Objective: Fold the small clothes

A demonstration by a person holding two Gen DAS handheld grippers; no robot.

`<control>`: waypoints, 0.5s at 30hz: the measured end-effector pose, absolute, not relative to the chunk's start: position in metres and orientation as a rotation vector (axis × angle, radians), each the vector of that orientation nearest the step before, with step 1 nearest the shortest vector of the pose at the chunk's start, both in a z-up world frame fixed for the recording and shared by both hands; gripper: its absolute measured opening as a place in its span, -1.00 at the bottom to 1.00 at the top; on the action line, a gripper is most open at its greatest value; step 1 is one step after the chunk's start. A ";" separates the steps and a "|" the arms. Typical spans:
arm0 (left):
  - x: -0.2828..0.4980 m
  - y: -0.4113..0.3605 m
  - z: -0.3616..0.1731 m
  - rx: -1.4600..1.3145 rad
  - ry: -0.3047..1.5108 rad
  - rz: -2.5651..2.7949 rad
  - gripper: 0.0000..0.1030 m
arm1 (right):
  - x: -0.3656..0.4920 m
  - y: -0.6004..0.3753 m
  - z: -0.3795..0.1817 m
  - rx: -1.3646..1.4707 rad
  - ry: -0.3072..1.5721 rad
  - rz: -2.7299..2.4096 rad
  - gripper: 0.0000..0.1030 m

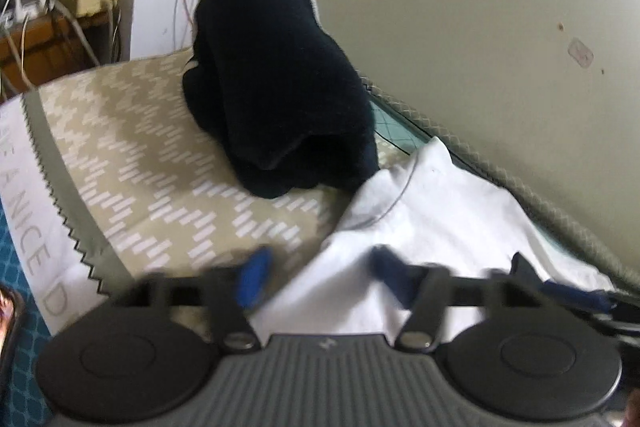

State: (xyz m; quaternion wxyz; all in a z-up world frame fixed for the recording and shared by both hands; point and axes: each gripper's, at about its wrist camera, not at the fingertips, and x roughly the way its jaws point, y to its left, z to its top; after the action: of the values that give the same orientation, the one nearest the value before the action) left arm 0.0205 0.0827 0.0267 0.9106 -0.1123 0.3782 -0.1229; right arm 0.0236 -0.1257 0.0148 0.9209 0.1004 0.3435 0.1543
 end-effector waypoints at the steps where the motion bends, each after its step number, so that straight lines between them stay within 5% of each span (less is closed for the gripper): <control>1: 0.020 0.080 0.026 -0.233 0.787 -0.288 -0.60 | 0.030 -0.132 0.005 0.221 0.741 0.290 -0.46; 5: 0.009 0.072 0.032 -0.197 0.690 -0.381 -0.74 | 0.038 -0.168 -0.013 0.270 0.710 0.128 -0.62; 6: 0.000 0.067 0.037 -0.188 0.645 -0.434 -0.75 | 0.036 -0.179 -0.012 0.335 0.689 0.108 -0.42; 7: -0.010 0.060 0.042 -0.157 0.598 -0.475 -0.75 | 0.032 -0.188 -0.008 0.389 0.667 0.105 -0.01; 8: -0.026 0.048 0.047 -0.094 0.531 -0.529 -0.75 | 0.025 -0.199 -0.002 0.437 0.627 0.101 0.11; 15: -0.158 -0.049 0.017 0.548 0.287 -1.043 -0.63 | -0.030 -0.250 0.061 0.345 0.435 -0.002 0.22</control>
State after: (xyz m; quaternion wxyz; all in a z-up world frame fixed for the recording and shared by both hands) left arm -0.1580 -0.0494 0.0166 0.8217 0.2576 0.1351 -0.4901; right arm -0.0295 -0.2505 0.0609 0.9617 0.1701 0.2149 -0.0012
